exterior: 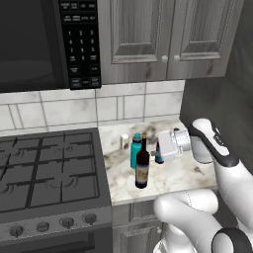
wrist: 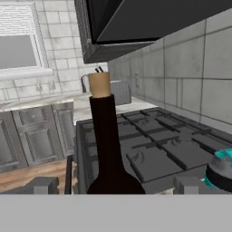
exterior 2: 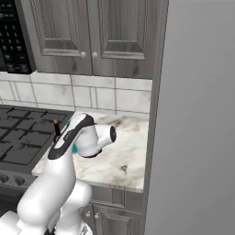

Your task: Move the drinks to the dining counter.

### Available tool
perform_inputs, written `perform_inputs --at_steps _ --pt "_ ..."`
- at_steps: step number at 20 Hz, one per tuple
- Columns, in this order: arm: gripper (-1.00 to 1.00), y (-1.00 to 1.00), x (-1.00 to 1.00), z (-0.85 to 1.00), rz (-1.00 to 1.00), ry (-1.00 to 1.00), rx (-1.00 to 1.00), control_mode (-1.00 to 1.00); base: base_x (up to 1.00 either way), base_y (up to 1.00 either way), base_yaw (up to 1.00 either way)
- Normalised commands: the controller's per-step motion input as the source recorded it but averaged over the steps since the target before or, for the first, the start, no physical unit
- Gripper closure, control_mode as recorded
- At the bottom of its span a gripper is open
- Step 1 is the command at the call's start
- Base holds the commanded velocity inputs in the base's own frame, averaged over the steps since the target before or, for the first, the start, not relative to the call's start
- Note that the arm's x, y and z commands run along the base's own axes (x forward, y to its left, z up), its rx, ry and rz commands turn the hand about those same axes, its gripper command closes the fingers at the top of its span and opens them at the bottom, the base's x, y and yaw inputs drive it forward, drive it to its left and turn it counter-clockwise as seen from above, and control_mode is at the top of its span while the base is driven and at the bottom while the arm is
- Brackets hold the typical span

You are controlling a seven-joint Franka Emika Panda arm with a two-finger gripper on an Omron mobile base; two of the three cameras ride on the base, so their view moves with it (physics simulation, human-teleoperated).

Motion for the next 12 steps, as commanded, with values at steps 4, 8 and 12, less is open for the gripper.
perform_inputs --at_steps 4,8,12 --pt "-1.0 0.21 0.1 0.0 0.0 0.0 0.0 -1.0 0.0 0.0 0.0" --pt "-1.0 0.15 0.0 0.0 0.0 0.0 0.0 -1.0 0.0 0.0 0.0" --pt "-1.0 0.15 0.0 0.0 0.0 0.0 0.0 -1.0 0.0 0.0 0.0"
